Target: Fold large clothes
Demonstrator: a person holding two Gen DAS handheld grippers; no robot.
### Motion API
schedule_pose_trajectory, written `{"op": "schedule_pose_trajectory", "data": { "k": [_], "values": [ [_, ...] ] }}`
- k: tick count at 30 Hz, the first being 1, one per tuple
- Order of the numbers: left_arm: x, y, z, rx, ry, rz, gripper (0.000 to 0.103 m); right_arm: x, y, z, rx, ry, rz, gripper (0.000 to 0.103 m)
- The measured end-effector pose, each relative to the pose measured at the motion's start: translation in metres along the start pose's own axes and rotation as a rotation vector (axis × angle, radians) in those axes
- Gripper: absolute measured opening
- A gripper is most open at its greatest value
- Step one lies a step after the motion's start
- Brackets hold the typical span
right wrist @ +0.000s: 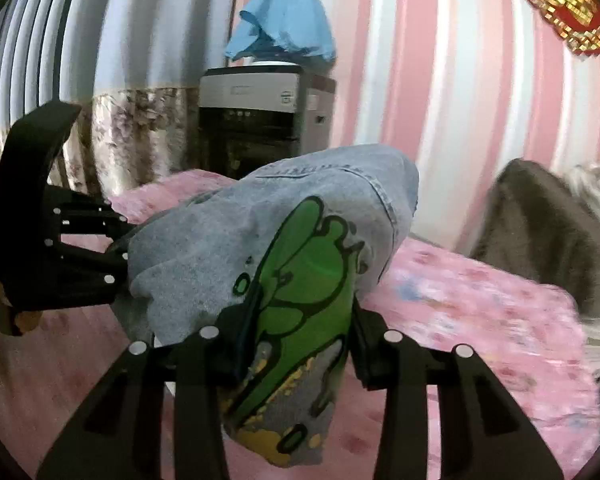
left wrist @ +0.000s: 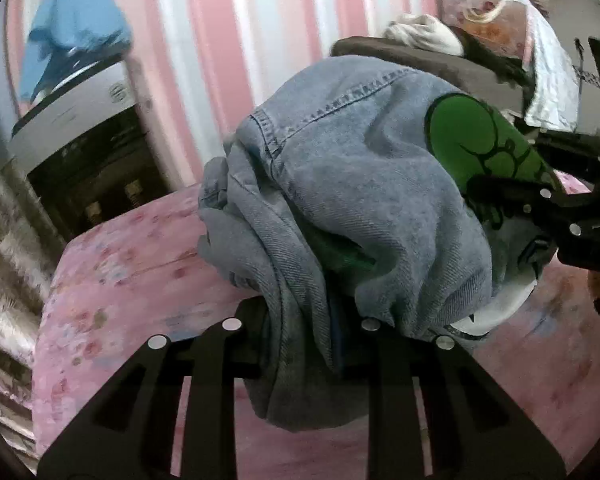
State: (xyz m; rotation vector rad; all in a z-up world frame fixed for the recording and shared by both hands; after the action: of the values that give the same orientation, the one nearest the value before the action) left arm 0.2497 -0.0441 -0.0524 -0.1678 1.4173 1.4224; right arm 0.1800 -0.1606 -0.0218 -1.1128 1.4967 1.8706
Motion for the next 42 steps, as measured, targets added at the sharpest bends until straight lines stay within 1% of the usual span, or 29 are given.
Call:
{"op": "schedule_pose_trajectory", "data": {
  "k": [2,5,6,8,10,13,14,15,16,17,18,19,21,25,27,30,32,35,38,40,42],
  "values": [
    [-0.007,-0.001,-0.025,0.006,-0.012,-0.001,0.022,0.008,0.012,-0.017,0.013,0.019,0.013,0.040],
    [-0.008,-0.008,-0.057,0.051,0.023,0.024,0.022,0.028,0.017,-0.043,0.021,0.039,0.058,0.040],
    [-0.005,-0.014,-0.066,0.050,0.023,0.037,0.022,0.038,0.012,-0.050,0.027,0.052,0.080,0.040],
    [-0.001,-0.020,-0.080,0.025,0.010,0.051,0.022,0.051,0.005,-0.059,0.033,0.066,0.095,0.041],
    [0.003,-0.024,-0.082,0.011,0.015,0.050,0.022,0.053,0.004,-0.065,0.003,0.019,0.095,0.042],
    [0.007,-0.026,-0.080,0.015,0.045,0.061,0.028,0.058,0.001,-0.068,0.005,0.000,0.107,0.048],
    [0.009,-0.027,-0.080,0.024,0.056,0.065,0.033,0.060,0.001,-0.069,0.009,-0.003,0.111,0.051],
    [0.011,-0.026,-0.077,0.017,0.070,0.067,0.047,0.062,0.000,-0.072,0.010,-0.017,0.122,0.056],
    [0.013,-0.025,-0.072,-0.013,0.078,0.067,0.057,0.067,-0.001,-0.076,0.012,-0.037,0.146,0.060],
    [0.015,-0.024,-0.067,-0.047,0.084,0.067,0.077,0.071,0.000,-0.080,0.020,-0.047,0.151,0.065],
    [0.017,-0.021,-0.062,-0.074,0.096,0.061,0.086,0.073,0.002,-0.084,0.030,-0.053,0.146,0.070],
    [0.018,-0.020,-0.059,-0.073,0.110,0.054,0.087,0.074,0.003,-0.086,0.035,-0.059,0.148,0.072],
    [0.022,-0.018,-0.055,-0.057,0.144,0.052,0.094,0.077,0.007,-0.090,0.044,-0.069,0.157,0.082],
    [0.023,-0.009,-0.049,-0.087,0.165,0.043,0.098,0.072,0.025,-0.094,0.075,-0.097,0.128,0.088],
    [0.021,0.003,-0.045,-0.104,0.186,0.021,0.100,0.069,0.041,-0.096,0.097,-0.136,0.094,0.097],
    [0.020,0.024,-0.041,-0.112,0.224,-0.016,0.100,0.067,0.062,-0.092,0.127,-0.189,0.044,0.101],
    [0.019,0.041,-0.036,-0.144,0.249,-0.057,0.100,0.066,0.075,-0.087,0.143,-0.224,0.000,0.101],
    [0.020,0.059,-0.029,-0.208,0.254,-0.098,0.100,0.070,0.088,-0.079,0.140,-0.306,-0.044,0.101],
    [0.024,0.085,-0.017,-0.307,0.282,-0.151,0.100,0.080,0.098,-0.070,0.147,-0.375,-0.076,0.101],
    [0.029,0.099,-0.013,-0.329,0.324,-0.190,0.100,0.084,0.106,-0.065,0.161,-0.390,-0.112,0.101],
    [0.035,0.110,-0.010,-0.335,0.357,-0.221,0.100,0.085,0.113,-0.058,0.161,-0.384,-0.142,0.101]
  ]
}}
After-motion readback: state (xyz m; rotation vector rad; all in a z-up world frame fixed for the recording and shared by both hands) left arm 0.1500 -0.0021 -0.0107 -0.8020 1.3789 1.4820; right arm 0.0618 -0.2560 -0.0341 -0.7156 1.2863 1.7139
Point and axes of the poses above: each gripper's, at about its wrist camera, not at the fingertips, and y roughly against the way its jaws point, z to its left, x to its underside, the point moved 10 cm from there along -y, roughly the way its jaws point, and after that the axes turned 10 degrees about -y, right-handed, at the moved point
